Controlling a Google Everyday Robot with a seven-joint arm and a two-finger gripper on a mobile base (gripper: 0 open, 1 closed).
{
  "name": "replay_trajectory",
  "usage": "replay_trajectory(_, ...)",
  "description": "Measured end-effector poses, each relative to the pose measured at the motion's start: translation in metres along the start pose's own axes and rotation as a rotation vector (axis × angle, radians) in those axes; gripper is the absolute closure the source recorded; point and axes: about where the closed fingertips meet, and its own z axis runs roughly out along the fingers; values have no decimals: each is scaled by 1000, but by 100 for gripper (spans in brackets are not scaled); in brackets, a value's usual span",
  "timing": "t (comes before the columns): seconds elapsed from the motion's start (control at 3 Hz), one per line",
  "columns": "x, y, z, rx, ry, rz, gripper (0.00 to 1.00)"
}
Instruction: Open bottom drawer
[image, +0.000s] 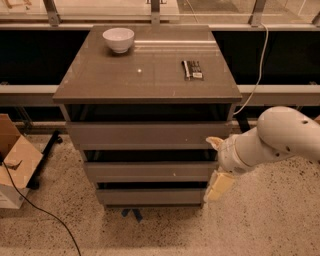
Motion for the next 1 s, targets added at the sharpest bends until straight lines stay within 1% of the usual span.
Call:
replay_trajectory(0.33,12,7,18,-2,-13,17,0)
replay_trajectory(0.67,26,11,53,-29,-26,14,0)
replay_trajectory(1.0,34,14,76,-54,-39,14,0)
